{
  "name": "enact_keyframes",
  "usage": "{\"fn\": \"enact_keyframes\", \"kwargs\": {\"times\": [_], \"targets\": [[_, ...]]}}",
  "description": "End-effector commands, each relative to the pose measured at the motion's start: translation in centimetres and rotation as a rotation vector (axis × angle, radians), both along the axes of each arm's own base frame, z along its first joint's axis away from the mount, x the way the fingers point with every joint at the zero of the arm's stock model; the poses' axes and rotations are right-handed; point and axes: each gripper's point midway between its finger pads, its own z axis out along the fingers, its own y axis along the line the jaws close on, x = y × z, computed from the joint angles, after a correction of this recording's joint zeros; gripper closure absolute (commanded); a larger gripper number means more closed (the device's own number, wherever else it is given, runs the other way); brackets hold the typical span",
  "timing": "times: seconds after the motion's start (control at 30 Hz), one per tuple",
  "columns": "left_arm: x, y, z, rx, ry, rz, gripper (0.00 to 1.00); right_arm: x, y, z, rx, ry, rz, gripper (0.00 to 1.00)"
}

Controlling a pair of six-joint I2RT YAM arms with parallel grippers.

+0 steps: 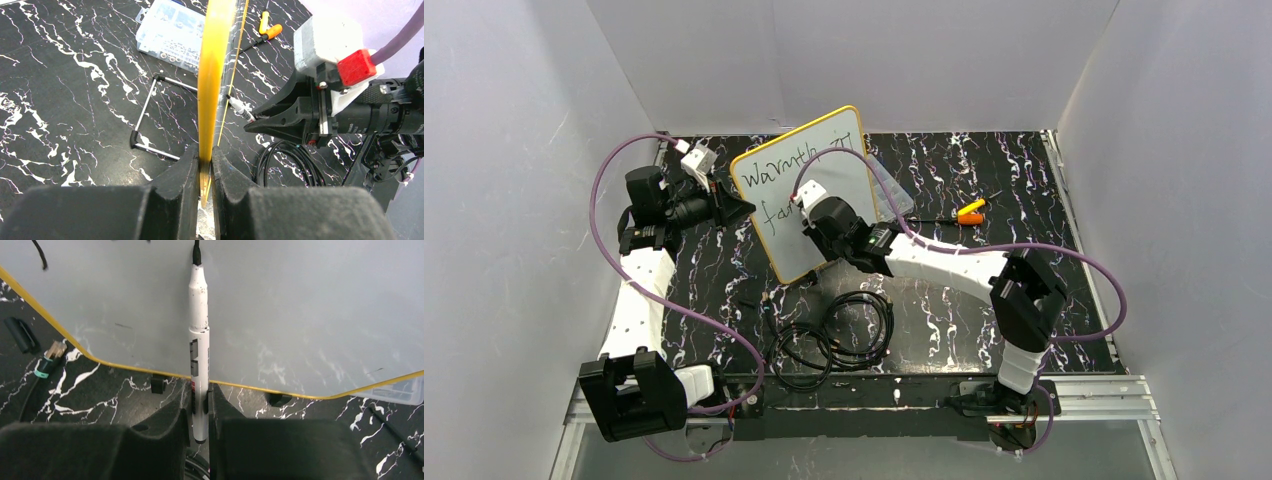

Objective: Write a sentence on the whiteboard

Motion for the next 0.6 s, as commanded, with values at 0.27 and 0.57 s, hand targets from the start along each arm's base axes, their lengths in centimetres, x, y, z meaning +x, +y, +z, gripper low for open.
{"fn": "enact_keyframes", "kwargs": {"times": [0.27,0.57], "targets": [[-1.4,-1.0,0.3,-0.025,0.013,-0.045,1.00,1.1,0.9,2.4,0.061,-0.041,-0.018,0.99],[-1.4,-1.0,0.3,-0.025,0.014,-0.047,1.00,2.7,1.0,3.9,0.047,-0.075,-0.040,0.99]]}}
